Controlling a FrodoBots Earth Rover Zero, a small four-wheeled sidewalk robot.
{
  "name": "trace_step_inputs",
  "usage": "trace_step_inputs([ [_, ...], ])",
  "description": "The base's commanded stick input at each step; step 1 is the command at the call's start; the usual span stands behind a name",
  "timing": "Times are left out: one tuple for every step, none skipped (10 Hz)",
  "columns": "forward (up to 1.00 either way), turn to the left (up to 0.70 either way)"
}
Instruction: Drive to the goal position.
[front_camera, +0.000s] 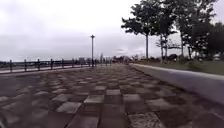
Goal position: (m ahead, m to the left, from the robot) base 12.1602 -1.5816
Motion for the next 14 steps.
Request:
trace_step_inputs([
  [1.0,0.0],
  [1.0,0.0],
  [1.0,0.0],
  [1.0,0.0],
  [1.0,0.0],
  [1.0,0.0],
  [1.0,0.0],
  [1.0,0.0],
  [1.0,0.0],
  [1.0,0.0],
  [1.0,0.0],
  [1.0,0.0],
  [1.0,0.0],
  [1.0,0.0],
])
